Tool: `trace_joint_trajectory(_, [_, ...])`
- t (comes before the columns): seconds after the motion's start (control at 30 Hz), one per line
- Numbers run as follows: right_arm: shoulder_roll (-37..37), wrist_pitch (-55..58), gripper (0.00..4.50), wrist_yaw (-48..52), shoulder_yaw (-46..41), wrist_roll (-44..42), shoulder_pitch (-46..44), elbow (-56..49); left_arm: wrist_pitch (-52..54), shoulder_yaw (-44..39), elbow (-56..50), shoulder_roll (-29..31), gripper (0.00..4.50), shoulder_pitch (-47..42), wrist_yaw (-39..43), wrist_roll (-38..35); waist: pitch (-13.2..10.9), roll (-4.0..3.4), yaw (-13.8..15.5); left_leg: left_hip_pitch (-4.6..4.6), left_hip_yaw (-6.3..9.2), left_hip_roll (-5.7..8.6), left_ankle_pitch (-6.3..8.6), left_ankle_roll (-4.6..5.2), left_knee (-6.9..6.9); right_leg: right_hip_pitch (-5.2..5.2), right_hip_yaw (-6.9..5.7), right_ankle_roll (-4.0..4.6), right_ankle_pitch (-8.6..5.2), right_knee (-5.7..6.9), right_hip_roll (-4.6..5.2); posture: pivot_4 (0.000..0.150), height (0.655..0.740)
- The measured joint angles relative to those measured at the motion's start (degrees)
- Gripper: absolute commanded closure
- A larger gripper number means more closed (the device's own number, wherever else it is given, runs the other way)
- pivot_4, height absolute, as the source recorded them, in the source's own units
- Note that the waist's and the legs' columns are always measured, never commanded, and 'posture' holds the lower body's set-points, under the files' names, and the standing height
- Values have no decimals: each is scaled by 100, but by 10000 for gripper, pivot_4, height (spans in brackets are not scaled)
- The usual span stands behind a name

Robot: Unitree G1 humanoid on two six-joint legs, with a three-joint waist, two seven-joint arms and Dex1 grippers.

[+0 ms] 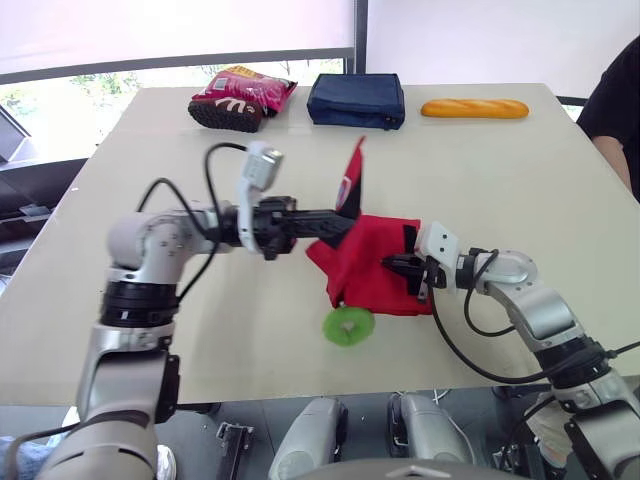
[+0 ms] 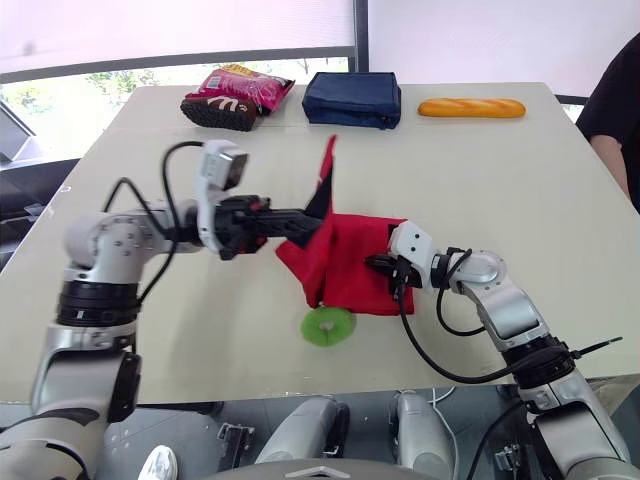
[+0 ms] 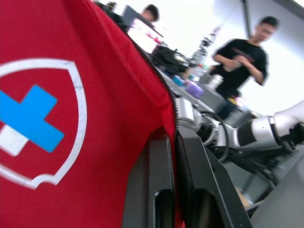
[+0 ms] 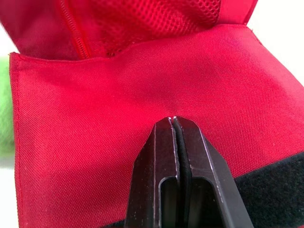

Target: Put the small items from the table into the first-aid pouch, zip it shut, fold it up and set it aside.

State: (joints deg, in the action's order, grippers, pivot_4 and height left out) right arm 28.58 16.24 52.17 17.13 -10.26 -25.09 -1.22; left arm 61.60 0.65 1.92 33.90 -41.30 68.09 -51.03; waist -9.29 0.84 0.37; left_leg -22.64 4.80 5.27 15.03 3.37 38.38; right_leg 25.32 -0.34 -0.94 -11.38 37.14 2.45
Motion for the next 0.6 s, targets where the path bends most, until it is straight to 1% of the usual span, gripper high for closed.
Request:
trace_joint_trajectory(0.1, [-66, 28, 44025, -22, -5, 28, 22, -18, -219, 362, 306, -559, 45000, -122, -224, 364, 1, 0, -14, 3, -2, 0, -1, -1, 0, 0, 3, 0, 0, 4, -1, 1500, 7395])
trace_joint_trajectory(0.27, [-147, 89, 44025, -176, -73, 47, 133, -150, -530, 541, 607, -893, 45000, -28, -308, 710, 2, -2, -54, 4, -1, 0, -1, -1, 1, 2, 3, 1, 0, 13, 0, 1500, 7395])
trace_joint_trajectory(0.37, [-144, 151, 44025, -229, -198, -18, 364, -404, -715, 678, 791, -997, 45000, 35, -303, 925, 2, -2, -49, 4, -1, 1, -1, -1, 0, 2, 3, 1, 0, 13, 0, 1500, 7395])
trace_joint_trajectory(0.47, [79, 433, 44025, -182, -331, -242, 766, -1046, -887, 681, 1085, -1090, 45000, 60, -250, 1080, 0, -5, -22, -1, 0, 2, -1, -1, 1, 5, 3, 1, 0, 13, 2, 1500, 7395])
trace_joint_trajectory(0.53, [206, 823, 44025, -209, -639, -588, 982, -1627, -994, 665, 1311, -1155, 45000, 51, -221, 1165, -1, -5, -1, -2, 0, 2, -1, -1, 2, 6, 3, 0, 1, 14, 2, 1500, 7395])
trace_joint_trajectory(0.6, [321, 1024, 44025, -239, -855, -783, 1051, -1982, -1049, 672, 1378, -1228, 45000, 48, -210, 1204, -1, -5, 14, -3, 0, 2, 0, -1, 3, 6, 2, 0, 1, 14, 2, 1500, 7395])
